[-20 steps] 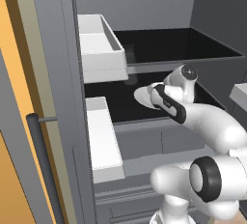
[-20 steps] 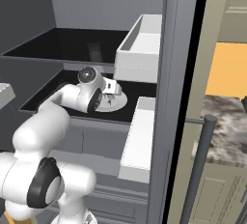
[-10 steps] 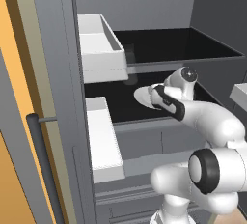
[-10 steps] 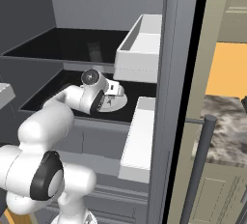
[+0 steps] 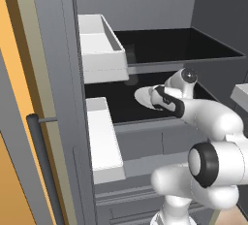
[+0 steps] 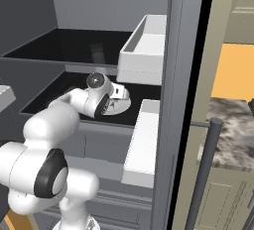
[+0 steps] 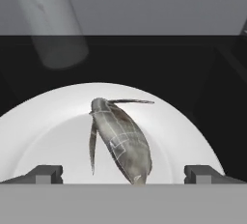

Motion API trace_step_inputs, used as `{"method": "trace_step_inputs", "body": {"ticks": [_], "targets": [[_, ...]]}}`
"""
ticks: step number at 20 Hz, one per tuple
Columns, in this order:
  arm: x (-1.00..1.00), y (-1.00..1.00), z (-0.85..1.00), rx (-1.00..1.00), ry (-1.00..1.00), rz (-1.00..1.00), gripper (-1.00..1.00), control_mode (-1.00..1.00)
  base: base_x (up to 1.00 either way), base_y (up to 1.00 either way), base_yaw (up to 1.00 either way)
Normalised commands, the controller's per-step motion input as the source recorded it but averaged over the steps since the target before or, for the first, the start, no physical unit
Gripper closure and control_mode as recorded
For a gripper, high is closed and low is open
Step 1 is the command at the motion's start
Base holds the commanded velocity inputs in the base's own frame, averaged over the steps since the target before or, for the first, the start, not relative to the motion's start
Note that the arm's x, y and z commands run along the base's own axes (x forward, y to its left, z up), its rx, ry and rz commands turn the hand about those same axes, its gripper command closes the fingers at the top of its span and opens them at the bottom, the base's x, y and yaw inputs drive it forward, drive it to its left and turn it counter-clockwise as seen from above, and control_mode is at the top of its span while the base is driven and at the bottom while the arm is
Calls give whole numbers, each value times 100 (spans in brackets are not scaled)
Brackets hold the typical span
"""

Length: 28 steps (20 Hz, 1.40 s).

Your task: Retrieve the fish from the fridge and place it on the saucepan with marinade on the stove.

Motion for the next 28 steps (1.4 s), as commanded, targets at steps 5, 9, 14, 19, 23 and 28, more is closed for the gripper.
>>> {"method": "trace_step_inputs", "body": {"ticks": [5, 9, 14, 19, 23, 28], "targets": [[9, 0, -12, 0, 0, 0, -100, -100, 0, 0, 0], [11, 0, -13, 0, 0, 0, -100, -100, 0, 0, 0], [13, 0, -12, 0, 0, 0, -100, -100, 0, 0, 0], [14, 0, -10, 0, 0, 0, -100, -100, 0, 0, 0], [14, 0, -10, 0, 0, 0, -100, -100, 0, 0, 0], [11, 0, -8, 0, 0, 0, -100, -100, 0, 0, 0]]}}
